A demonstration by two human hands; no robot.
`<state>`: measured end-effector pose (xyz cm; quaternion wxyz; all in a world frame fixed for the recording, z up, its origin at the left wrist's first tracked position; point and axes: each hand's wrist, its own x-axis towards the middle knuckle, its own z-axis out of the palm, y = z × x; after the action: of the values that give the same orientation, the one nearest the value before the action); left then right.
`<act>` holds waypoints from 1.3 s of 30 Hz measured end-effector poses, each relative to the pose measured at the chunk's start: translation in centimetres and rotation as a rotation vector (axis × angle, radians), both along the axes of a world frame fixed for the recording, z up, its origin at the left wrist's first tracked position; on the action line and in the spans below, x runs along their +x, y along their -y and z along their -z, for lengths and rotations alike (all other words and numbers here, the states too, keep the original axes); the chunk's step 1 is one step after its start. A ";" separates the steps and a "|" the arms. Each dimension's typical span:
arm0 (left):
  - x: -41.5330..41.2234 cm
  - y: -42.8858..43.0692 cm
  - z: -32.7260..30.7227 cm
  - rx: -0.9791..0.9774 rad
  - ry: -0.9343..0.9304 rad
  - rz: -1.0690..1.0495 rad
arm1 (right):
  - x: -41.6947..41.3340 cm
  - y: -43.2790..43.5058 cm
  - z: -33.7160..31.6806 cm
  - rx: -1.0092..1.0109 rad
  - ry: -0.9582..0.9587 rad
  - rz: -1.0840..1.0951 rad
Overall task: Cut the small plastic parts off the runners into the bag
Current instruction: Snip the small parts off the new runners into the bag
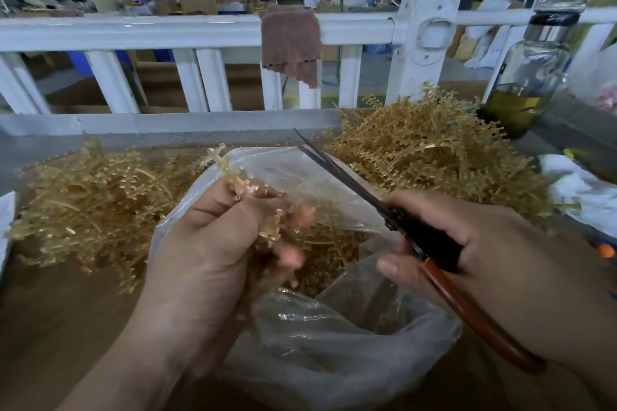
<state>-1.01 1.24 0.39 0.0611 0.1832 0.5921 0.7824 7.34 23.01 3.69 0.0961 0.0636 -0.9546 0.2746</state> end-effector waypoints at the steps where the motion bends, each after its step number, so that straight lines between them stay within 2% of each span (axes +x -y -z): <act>1: 0.0 0.0 0.0 -0.027 -0.033 -0.015 | 0.0 0.1 -0.1 0.021 0.025 -0.002; 7: 0.1 0.1 -0.2 0.001 0.003 -0.110 | -0.2 0.3 0.0 0.115 0.095 -0.005; 13: 0.0 0.3 -0.1 0.008 0.020 -0.192 | -0.1 0.6 -0.1 0.085 0.120 -0.020; 20: 0.1 0.3 -0.3 0.007 0.010 -0.170 | -0.2 0.7 0.5 0.187 0.140 0.014; 39: 0.1 -0.1 0.2 -0.027 0.005 -0.107 | 0.1 0.6 0.1 0.193 0.052 -0.017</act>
<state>-0.90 1.34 0.18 0.0231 0.1486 0.6114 0.7769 7.42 22.44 3.62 0.0626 0.0734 -0.9783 0.1836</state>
